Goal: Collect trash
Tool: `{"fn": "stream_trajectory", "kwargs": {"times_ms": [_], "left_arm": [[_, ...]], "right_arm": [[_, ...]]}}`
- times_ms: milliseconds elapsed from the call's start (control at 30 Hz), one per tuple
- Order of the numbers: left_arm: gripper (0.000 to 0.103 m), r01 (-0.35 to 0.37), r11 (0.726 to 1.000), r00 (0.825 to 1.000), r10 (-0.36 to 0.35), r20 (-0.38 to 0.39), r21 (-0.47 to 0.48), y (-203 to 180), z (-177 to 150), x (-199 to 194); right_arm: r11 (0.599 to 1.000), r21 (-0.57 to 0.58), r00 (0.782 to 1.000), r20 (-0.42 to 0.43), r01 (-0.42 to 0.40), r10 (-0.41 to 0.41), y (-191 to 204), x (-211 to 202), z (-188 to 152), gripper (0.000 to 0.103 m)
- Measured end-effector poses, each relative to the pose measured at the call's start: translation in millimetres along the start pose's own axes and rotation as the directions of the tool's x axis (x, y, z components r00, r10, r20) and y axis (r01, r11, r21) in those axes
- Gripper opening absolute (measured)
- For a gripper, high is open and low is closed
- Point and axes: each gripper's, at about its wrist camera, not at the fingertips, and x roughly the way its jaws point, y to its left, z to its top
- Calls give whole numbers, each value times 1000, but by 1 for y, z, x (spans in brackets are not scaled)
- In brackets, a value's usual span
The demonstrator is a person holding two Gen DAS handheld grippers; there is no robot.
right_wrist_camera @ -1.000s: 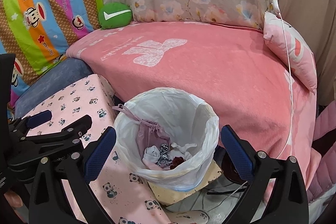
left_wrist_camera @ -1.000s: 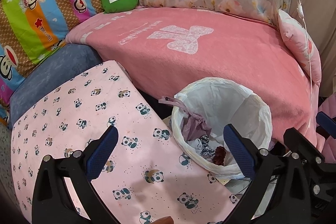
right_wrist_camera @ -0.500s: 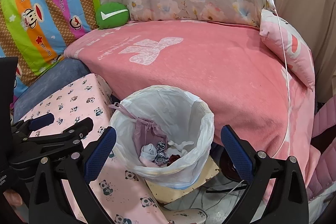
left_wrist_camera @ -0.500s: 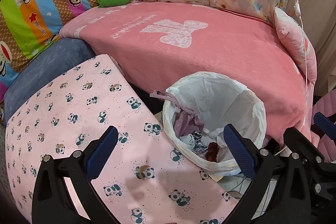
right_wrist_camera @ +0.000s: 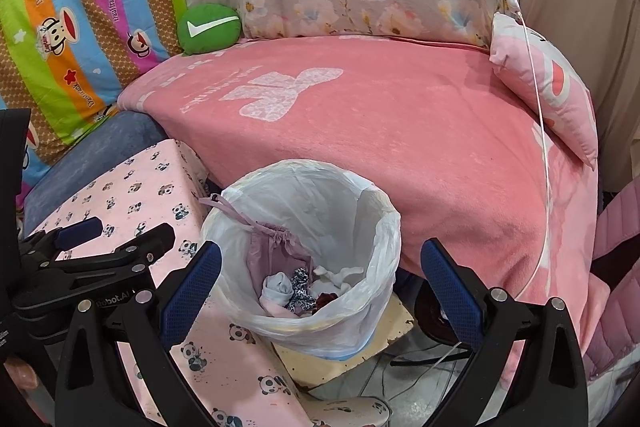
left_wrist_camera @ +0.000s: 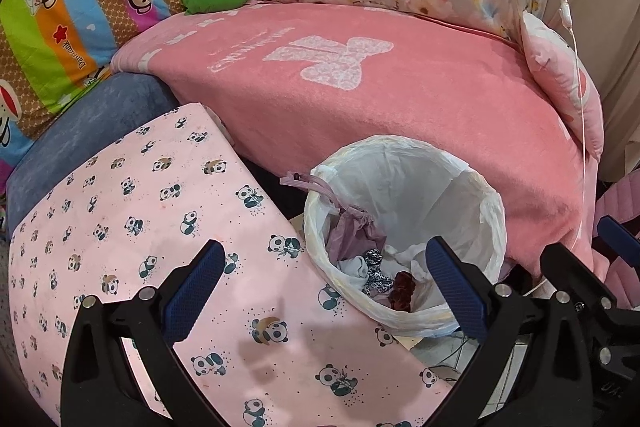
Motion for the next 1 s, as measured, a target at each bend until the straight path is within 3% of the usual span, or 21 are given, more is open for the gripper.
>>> {"fn": "stream_trajectory", "kwargs": {"times_ms": [533,1000], "left_arm": [[96,-94,995,995,94,-24,22,-7,-4,7],[96,-93,996,995,93,-34,11,-9,-8,7]], "right_arm": [[1000,0,1000,-16,3,-3,-1,4,-8,98],[1000,1,1000,-20,3,-3,-3,6,-10,98]]}}
